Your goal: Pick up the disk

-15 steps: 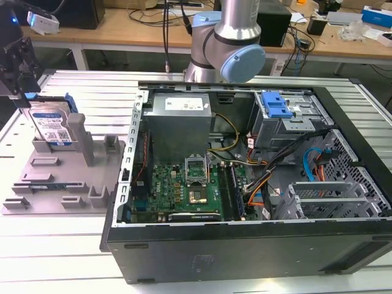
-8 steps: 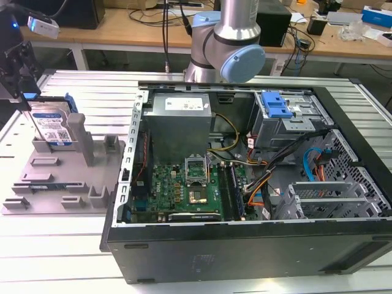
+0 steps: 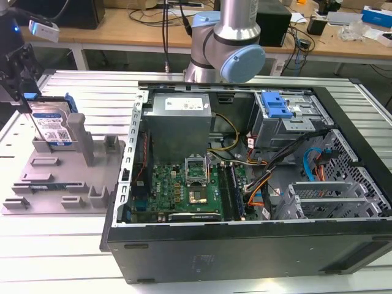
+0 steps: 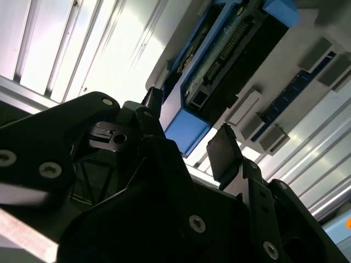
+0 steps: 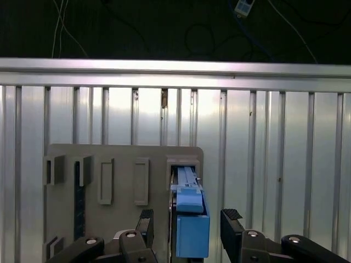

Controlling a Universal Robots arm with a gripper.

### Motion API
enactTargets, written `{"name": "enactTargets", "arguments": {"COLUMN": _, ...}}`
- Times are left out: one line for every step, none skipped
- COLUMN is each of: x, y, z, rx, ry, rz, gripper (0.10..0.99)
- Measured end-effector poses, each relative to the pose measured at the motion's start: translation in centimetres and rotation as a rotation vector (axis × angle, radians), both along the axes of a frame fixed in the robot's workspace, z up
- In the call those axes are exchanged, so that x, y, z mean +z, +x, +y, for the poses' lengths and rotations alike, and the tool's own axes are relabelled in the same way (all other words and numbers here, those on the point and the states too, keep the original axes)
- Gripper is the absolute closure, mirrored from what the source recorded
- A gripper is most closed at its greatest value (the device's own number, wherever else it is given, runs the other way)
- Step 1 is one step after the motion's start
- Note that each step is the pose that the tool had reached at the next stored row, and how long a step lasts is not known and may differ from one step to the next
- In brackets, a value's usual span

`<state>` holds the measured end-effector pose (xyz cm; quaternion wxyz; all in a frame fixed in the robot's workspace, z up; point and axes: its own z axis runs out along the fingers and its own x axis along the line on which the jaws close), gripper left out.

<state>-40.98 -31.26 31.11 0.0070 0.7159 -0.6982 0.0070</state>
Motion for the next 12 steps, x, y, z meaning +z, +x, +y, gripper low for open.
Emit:
{"name": "enactTargets", "arguments": {"x": -0.05, "y": 0.00, "z": 0.00, "rx": 0.000, "ry": 0.000, "rz": 0.0000, "gripper": 0.482}}
{"name": "enactTargets", "arguments": {"x": -0.09, "y": 0.00, "z": 0.00, "rx": 0.000, "ry": 0.000, "rz": 0.0000, "gripper": 0.482}}
{"name": "enactTargets", "arguments": {"x": -0.13, "y": 0.00, "z": 0.00, "rx": 0.000, "ry": 0.000, "rz": 0.0000, "gripper": 0.482}}
{"name": "enactTargets", "arguments": {"x": -0.19, "y": 0.00, "z": 0.00, "rx": 0.000, "ry": 0.000, "rz": 0.0000, "gripper": 0.482}}
{"name": "enactTargets", "arguments": {"x": -0.24, "y": 0.00, "z": 0.00, "rx": 0.000, "ry": 0.000, "rz": 0.0000, "gripper": 0.482}}
{"name": "enactTargets", "arguments": {"x": -0.28, "y": 0.00, "z": 0.00, "rx": 0.000, "ry": 0.000, "rz": 0.0000, "gripper": 0.482}}
{"name": "enactTargets", "arguments": {"x": -0.34, "y": 0.00, "z": 0.00, "rx": 0.000, "ry": 0.000, "rz": 0.0000, "gripper": 0.482}}
{"name": "enactTargets", "arguments": {"x": -0.37, "y": 0.00, "z": 0.00, "rx": 0.000, "ry": 0.000, "rz": 0.0000, "gripper": 0.498}}
{"name": "enactTargets", "arguments": {"x": -0.41, "y": 0.00, "z": 0.00, "rx": 0.000, "ry": 0.000, "rz": 0.0000, "gripper": 0.565}}
{"name": "enactTargets", "arguments": {"x": -0.46, "y": 0.00, "z": 0.00, "rx": 0.000, "ry": 0.000, "rz": 0.0000, "gripper": 0.635}}
{"name": "enactTargets", "arguments": {"x": -0.50, "y": 0.00, "z": 0.00, "rx": 0.000, "ry": 0.000, "rz": 0.0000, "gripper": 0.635}}
{"name": "enactTargets", "arguments": {"x": -0.54, "y": 0.00, "z": 0.00, "rx": 0.000, "ry": 0.000, "rz": 0.0000, "gripper": 0.635}}
